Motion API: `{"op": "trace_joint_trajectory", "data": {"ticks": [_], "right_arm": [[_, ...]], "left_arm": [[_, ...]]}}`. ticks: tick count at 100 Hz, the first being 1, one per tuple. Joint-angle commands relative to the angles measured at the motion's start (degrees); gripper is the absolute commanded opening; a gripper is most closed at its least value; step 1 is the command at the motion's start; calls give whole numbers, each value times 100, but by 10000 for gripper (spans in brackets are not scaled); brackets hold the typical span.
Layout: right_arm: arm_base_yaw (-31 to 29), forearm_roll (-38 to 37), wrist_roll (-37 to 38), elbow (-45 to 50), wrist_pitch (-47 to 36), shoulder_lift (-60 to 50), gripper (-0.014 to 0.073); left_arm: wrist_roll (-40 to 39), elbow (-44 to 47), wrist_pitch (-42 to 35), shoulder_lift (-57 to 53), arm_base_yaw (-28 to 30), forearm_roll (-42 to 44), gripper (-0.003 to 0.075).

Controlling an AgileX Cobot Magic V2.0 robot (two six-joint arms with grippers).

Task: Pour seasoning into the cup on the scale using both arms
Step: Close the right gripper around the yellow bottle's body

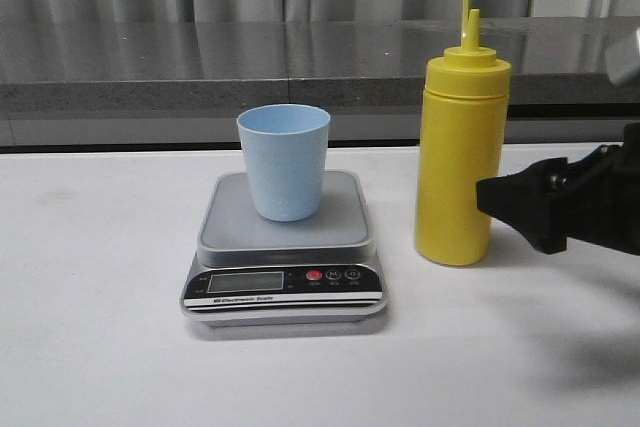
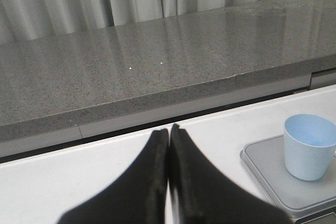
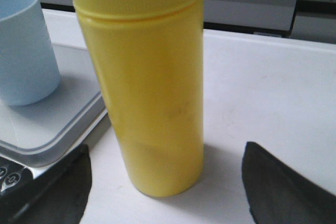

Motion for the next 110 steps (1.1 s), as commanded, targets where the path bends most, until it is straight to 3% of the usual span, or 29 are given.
{"op": "trace_joint_trajectory", "data": {"ticks": [1,56,110], "right_arm": [[-1,-81,5,-140,-916,-82,588],[5,-514,53,-1001,-399,49,588],[153,-666,396,-1683,-431,795,575]], "left_arm": [[-60,-168,-465,40,14,-1,-18],[-60,-168,-465,40,14,-1,-18],[-60,-168,-465,40,14,-1,-18]]}}
